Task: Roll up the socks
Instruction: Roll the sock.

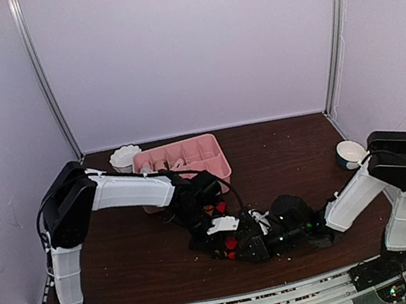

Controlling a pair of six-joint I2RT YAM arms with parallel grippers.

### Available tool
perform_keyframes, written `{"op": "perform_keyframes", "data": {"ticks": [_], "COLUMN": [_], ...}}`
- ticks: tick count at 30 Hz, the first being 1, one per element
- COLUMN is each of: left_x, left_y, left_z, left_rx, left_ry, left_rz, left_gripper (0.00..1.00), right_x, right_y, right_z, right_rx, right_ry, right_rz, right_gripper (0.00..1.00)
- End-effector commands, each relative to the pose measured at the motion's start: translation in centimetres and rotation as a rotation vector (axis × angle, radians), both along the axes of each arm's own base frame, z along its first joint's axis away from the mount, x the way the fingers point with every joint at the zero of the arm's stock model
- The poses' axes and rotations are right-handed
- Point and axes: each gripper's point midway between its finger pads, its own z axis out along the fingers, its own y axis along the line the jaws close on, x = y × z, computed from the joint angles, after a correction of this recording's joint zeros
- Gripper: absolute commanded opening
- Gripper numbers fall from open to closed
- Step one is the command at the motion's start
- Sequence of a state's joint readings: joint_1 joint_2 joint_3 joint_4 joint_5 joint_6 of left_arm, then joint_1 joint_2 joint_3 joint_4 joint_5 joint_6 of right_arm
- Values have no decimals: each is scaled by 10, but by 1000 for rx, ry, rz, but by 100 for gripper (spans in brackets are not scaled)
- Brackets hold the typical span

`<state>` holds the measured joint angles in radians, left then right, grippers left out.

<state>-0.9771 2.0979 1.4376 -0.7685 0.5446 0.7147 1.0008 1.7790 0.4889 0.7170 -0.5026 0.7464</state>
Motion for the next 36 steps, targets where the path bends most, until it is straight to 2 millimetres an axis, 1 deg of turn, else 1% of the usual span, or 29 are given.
{"op": "perform_keyframes", "data": {"ticks": [1,3,5,6,7,8,9,11,13,15,16,17,18,19,20,22,24,27,29,31,33,34,36], "left_x": [3,4,6,6,6,6,6,7,5,2,-1,-3,-6,-7,-10,-14,-14,-13,-12,-11,-10,-10,-9], "left_y": [32,33,36,38,40,41,41,41,40,38,38,38,38,37,37,36,35,34,34,35,35,35,35], "left_z": [-12,-12,-17,-20,-22,-24,-25,-26,-23,-17,-15,-13,-12,-10,-9,-8,-8,-10,-11,-12,-13,-13,-14], "left_rx": [145,150,164,171,180,185,192,200,193,181,179,179,181,179,178,172,168,175,179,180,182,183,185], "left_ry": [252,313,331,334,340,342,344,354,386,425,445,470,493,512,537,568,585,589,592,591,586,584,575], "left_rz": [139,157,170,172,176,181,185,192,195,185,173,165,157,153,146,143,149,156,161,163,162,162,159], "left_gripper": [0,0,0,0,0,0,1,1,2,3,4,4,5,5,5,6,6,7,7,8,8,8,8], "right_x": [0,7,13,16,19,22,25,36,46,52,52,51,48,43,36,14,-5,-22,-31,-36,-38,-38,-38], "right_y": [-70,-79,-89,-92,-96,-102,-108,-124,-140,-155,-160,-159,-149,-131,-118,-88,-64,-32,-13,4,19,23,33], "right_z": [-57,-48,-41,-33,-29,-23,-17,1,16,23,23,23,24,31,34,44,47,41,38,32,25,18,13], "right_rx": [-316,-343,-385,-400,-428,-465,-506,-566,-577,-573,-563,-541,-504,-426,-396,-370,-372,-354,-338,-341,-363,-379,-387], "right_ry": [-43,-119,-197,-244,-290,-345,-399,-502,-549,-541,-534,-537,-553,-582,-637,-792,-910,-956,-982,-1003,-1023,-1025,-1037], "right_rz": [-141,-180,-208,-226,-243,-263,-294,-386,-497,-608,-642,-631,-567,-498,-417,-238,-86,113,223,307,378,409,449], "right_gripper": [37,39,42,46,54,89,99,100,100,100,100,100,100,100,100,99,95,84,73,62,54,51,46]}}
